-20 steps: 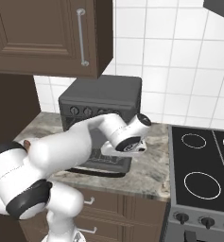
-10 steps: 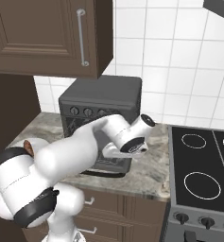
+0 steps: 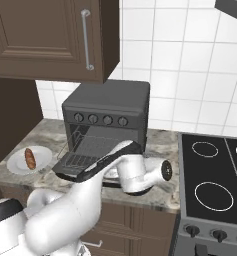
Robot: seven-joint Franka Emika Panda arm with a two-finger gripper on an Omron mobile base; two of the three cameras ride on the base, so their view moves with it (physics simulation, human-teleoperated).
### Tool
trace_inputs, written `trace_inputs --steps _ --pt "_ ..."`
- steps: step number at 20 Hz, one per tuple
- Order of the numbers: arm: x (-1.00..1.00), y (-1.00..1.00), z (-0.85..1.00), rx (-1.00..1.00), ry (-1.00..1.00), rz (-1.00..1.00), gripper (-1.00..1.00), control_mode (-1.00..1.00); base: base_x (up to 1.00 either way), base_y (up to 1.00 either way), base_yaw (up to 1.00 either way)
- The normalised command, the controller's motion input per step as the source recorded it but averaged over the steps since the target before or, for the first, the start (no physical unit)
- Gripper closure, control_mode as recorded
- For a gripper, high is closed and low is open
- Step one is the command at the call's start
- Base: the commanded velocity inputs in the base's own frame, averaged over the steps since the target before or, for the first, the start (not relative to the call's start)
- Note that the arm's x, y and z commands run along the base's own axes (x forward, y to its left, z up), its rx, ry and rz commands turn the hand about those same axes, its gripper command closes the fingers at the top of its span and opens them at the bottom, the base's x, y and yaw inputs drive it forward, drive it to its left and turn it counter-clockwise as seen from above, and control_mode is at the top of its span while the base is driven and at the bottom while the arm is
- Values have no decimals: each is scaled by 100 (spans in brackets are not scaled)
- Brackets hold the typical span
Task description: Pull the toaster oven rack outwards. Pick up the baguette from the plate and place it on the toaster oven rack. Close the toaster oven door fully and set the temperature to the lowest setting.
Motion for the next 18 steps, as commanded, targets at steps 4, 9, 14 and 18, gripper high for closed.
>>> trace_inputs --steps 4,9,14,18 --pt "-97 -63 100 12 -47 5 -100 -100 0 0 0" --pt "-94 -49 100 1 -57 5 -100 -100 0 0 0" --pt "-100 16 94 -26 -68 9 -100 -100 0 0 0" --pt "-97 82 64 -58 -62 12 -100 -100 0 0 0"
